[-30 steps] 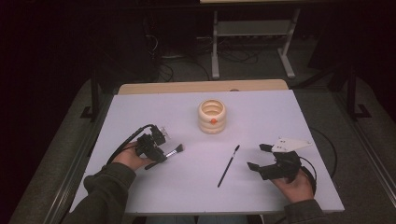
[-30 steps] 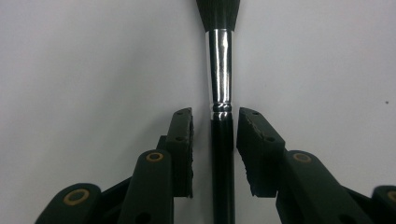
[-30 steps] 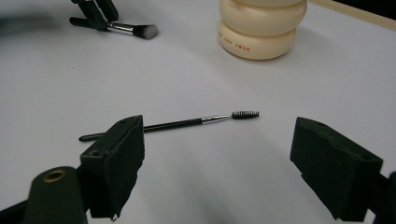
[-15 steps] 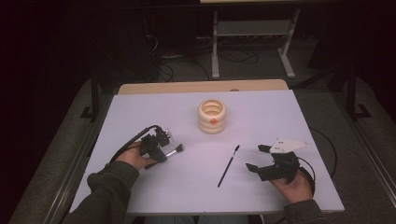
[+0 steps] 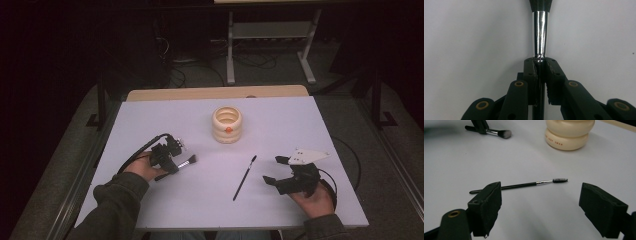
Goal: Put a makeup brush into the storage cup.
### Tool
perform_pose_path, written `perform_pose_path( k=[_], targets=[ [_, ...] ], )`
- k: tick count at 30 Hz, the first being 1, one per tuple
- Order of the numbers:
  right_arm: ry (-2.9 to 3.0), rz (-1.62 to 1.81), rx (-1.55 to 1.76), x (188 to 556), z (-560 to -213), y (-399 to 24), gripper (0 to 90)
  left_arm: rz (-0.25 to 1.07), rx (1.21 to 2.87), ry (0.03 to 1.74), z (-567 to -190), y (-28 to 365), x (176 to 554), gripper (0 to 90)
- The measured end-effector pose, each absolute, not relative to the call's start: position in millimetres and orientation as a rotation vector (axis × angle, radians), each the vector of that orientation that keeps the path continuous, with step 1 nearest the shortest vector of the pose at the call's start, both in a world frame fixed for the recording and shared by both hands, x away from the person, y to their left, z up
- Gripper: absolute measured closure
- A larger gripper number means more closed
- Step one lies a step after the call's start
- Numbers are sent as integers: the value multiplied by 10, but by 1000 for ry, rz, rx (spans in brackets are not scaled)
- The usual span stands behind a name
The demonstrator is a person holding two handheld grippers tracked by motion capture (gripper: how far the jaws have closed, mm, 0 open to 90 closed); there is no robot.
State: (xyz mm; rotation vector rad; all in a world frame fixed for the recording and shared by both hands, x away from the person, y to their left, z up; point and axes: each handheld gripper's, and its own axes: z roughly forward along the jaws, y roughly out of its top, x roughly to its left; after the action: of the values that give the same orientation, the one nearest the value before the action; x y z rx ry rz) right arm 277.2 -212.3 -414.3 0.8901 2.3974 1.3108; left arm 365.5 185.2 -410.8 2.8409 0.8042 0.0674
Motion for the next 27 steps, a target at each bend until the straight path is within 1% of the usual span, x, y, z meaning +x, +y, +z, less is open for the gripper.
perform_pose_path(
  k=[6,11,19,27],
  targets=[
    [2424,1295,906,2794,-4174,-2098,182,83,2788,807,-4026,1912,3658,800],
    [2435,1295,898,2787,-4174,-2070,187,81,2705,803,-3927,1970,3627,800],
    [2469,1297,897,2817,-4189,-1958,182,96,2620,735,-3762,1986,3479,799],
    [2474,1354,861,2820,-4064,-1826,179,90,2535,690,-3615,1997,3362,799]
  ],
)
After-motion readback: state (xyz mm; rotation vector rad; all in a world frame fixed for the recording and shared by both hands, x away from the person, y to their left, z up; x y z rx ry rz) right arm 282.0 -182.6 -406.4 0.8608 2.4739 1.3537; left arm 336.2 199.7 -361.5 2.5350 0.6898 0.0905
